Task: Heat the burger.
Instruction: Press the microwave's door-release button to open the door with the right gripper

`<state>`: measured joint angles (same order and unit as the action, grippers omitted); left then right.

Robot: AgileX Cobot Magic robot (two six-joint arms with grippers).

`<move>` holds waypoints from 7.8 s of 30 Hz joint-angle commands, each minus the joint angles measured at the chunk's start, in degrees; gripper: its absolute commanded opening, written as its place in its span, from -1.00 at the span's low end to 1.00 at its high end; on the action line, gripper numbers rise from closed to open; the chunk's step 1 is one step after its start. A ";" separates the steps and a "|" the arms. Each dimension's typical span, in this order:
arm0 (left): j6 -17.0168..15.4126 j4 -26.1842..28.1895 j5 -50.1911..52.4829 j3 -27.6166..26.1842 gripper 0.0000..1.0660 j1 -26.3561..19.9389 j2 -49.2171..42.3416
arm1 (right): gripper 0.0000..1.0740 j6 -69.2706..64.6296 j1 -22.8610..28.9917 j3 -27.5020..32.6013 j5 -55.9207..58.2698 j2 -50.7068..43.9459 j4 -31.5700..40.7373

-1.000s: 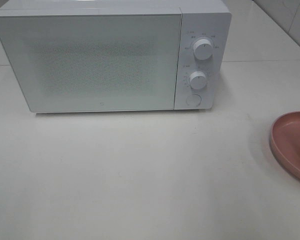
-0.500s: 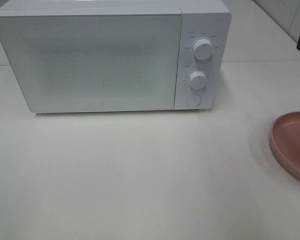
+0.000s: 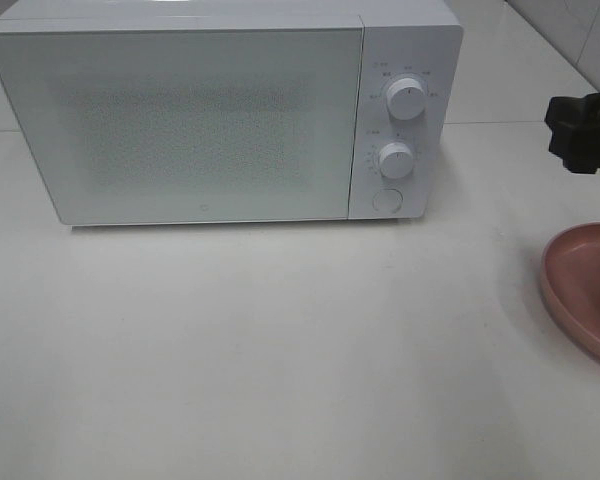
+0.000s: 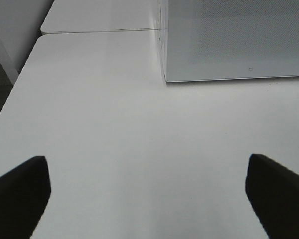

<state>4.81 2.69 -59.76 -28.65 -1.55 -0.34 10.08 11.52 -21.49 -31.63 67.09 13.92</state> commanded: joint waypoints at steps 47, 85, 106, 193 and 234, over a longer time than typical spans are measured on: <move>-0.17 -0.17 0.17 0.11 0.87 -0.06 -1.26 | 0.39 15.36 41.42 -4.70 -31.11 28.07 41.54; -0.17 -0.17 0.17 0.11 0.87 -0.06 -1.26 | -1.00 -60.85 41.42 -5.16 -25.61 28.48 42.06; -0.17 -0.17 0.17 0.11 0.87 -0.06 -1.26 | -1.00 -77.35 38.50 -5.16 -16.79 28.48 39.36; -0.17 -0.17 0.17 0.11 0.87 -0.06 -1.26 | -1.00 -81.93 18.56 -29.56 -14.32 53.11 23.43; -0.17 -0.17 0.17 0.11 0.87 -0.06 -1.26 | -1.00 -84.28 18.56 -37.82 -37.87 56.15 23.38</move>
<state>4.81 2.69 -59.76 -28.65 -1.55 -0.34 -73.74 31.97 -54.14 -50.42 124.50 41.83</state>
